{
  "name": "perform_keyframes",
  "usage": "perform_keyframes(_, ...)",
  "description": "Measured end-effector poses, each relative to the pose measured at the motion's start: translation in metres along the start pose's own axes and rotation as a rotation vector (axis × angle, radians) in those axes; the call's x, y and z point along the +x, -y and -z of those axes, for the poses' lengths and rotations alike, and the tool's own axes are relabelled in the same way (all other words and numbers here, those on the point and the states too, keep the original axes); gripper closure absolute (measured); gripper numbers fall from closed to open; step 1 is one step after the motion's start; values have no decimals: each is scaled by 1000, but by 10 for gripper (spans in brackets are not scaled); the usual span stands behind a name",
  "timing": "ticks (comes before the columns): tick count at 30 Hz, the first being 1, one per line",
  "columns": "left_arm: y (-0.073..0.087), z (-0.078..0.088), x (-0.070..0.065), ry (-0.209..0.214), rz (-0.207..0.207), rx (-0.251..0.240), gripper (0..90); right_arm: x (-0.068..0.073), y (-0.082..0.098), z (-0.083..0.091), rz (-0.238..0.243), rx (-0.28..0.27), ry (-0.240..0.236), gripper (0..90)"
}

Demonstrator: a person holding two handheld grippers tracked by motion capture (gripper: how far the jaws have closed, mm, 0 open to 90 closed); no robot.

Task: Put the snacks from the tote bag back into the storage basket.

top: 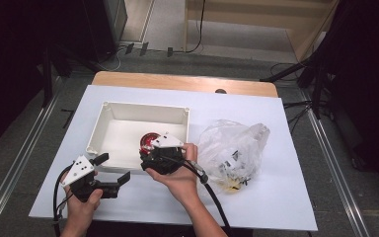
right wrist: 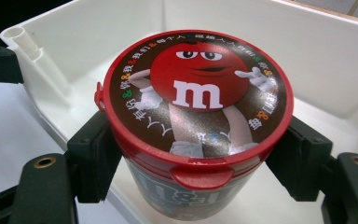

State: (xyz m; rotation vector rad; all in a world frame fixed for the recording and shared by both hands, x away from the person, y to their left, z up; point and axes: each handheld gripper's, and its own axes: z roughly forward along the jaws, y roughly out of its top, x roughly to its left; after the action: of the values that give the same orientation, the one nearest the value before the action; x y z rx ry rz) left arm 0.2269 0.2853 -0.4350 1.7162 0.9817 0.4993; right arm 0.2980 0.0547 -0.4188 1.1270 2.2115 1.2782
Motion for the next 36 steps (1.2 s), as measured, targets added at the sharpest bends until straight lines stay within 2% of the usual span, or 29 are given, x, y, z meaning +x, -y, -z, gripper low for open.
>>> perform_keyframes(7,0,0,0,0,2,-2,0,3,-1,-6,14,17,2,260)
perform_keyframes(10,0,1,1,0,4,-5,0,4,-1,-11,21,38,-8,260)
perform_keyframes(19,0,1,2,-2,6,-1,0,6,-3,-19,46,99,12,260)
perform_keyframes(24,0,1,2,-5,4,-3,0,4,-4,-21,31,126,1,258)
perform_keyframes(36,-1,3,3,-27,11,-12,0,7,-2,-26,60,178,29,257)
